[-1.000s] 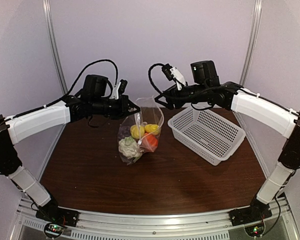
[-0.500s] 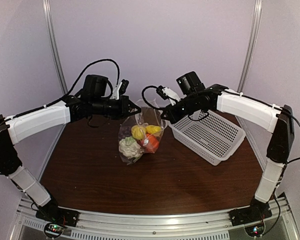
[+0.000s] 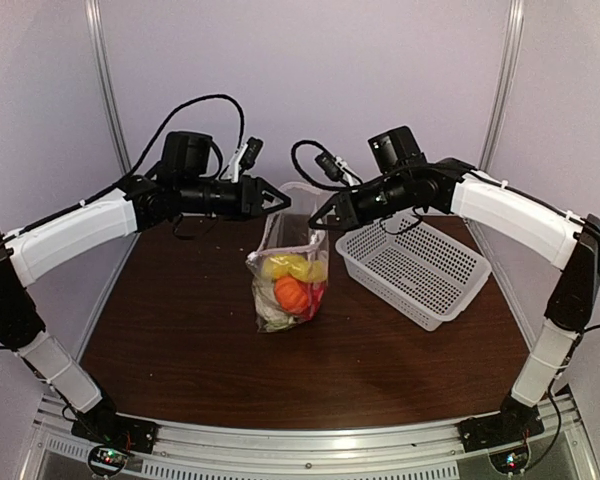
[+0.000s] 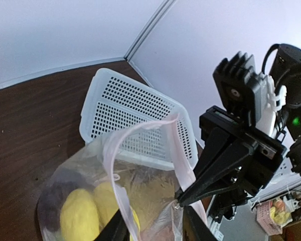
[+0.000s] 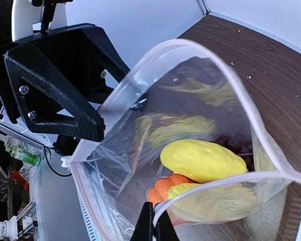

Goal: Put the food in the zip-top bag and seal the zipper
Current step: Pass from the left arm to the right, then hold the zipper food storage bag at the center of the board.

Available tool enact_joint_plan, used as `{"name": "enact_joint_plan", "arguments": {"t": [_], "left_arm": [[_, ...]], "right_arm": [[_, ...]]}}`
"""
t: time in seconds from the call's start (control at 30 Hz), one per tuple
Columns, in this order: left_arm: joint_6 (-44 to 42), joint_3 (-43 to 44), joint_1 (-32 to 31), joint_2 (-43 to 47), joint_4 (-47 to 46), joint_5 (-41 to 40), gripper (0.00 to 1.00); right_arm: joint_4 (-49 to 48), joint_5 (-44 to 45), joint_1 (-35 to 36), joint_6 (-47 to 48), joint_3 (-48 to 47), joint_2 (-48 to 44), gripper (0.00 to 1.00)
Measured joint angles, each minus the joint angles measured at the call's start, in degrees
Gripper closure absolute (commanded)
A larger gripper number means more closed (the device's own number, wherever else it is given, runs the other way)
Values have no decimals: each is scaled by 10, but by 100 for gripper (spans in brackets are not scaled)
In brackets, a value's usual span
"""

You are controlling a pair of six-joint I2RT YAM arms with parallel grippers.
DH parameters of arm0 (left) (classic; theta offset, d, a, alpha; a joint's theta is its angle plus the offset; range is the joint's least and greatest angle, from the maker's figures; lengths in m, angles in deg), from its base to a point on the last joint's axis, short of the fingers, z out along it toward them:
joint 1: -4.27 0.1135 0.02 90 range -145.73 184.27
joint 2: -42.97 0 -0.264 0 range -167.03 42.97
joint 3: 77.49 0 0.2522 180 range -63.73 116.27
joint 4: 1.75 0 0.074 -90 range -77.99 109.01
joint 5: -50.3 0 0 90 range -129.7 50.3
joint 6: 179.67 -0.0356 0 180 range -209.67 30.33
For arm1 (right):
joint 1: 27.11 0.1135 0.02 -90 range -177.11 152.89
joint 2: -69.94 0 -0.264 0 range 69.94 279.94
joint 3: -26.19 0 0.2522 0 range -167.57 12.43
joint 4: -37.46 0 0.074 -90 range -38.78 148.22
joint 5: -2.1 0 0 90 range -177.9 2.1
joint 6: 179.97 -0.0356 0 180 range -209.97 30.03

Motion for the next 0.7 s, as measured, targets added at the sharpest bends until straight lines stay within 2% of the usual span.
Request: {"name": "enact_joint_plan", "arguments": {"t": [0.13,0.23,0.33,0.43,0.57,0.7], "left_arm": [[-24,-23,-7,30,-6,-46,44],[-56,-120,-30,129,-41,-106,38],[-88,-236,-70,268,-96,-147,38],[-111,-300,-79,345,-137,-162,40],[-136,-355,-80,367,-179,-173,42],[-152,-396,-80,337,-198,-176,45]], "right_arm": [[-34,-38,-15,-46,14,0,100],[-55,-54,-31,-71,23,1,100],[-72,-62,-39,-84,30,2,100],[-82,-67,-40,-90,34,2,100],[-87,-72,-40,-97,36,2,100],[-90,-75,-41,-99,37,2,100]]}}
